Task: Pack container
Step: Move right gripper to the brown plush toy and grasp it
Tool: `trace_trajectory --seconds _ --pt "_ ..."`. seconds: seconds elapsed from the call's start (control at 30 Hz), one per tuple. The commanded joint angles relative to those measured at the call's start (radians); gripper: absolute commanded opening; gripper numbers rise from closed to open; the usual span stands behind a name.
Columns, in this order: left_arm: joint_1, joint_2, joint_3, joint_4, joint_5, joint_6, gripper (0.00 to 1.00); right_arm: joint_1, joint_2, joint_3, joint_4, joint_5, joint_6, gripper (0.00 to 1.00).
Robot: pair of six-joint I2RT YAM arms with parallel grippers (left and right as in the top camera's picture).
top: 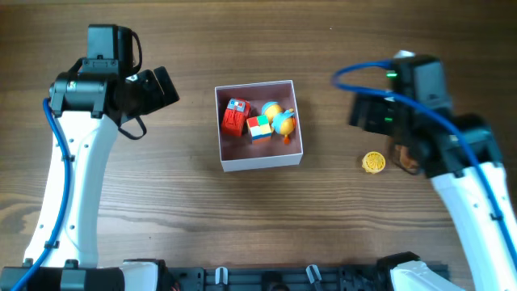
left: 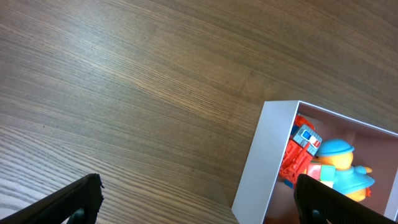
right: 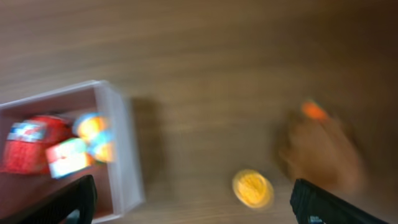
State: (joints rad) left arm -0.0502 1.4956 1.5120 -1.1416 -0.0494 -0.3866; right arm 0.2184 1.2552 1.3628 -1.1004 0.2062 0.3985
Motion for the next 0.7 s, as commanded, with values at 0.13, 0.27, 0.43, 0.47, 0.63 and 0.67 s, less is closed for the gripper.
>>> trace_trajectory --seconds 0.13,0.27,0.43,0.47,0.63,0.67 --pt "0.002 -0.003 -0.004 0.000 0.016 0.016 1.00 -0.420 0.088 -0.041 -0.044 -0.113 -0.124 1.00" --pt "0.002 -0.003 -0.004 0.000 0.016 0.016 1.00 -0.516 0.243 -0.041 -0.023 -0.114 -0.294 1.00" --pt "0.002 -0.003 -0.004 0.000 0.015 0.016 1.00 -0.537 0.440 -0.041 -0.013 -0.111 -0.319 1.00" --pt "0.002 -0.003 -0.004 0.000 0.015 0.016 1.00 -0.537 0.476 -0.042 -0.013 -0.110 -0.319 1.00" --pt "0.002 -0.003 -0.004 0.000 0.016 0.016 1.00 -0.537 0.612 -0.042 -0.007 -0.138 -0.317 1.00" --pt "0.002 -0.003 -0.004 0.000 0.016 0.016 1.00 -0.537 0.628 -0.042 -0.007 -0.141 -0.317 1.00"
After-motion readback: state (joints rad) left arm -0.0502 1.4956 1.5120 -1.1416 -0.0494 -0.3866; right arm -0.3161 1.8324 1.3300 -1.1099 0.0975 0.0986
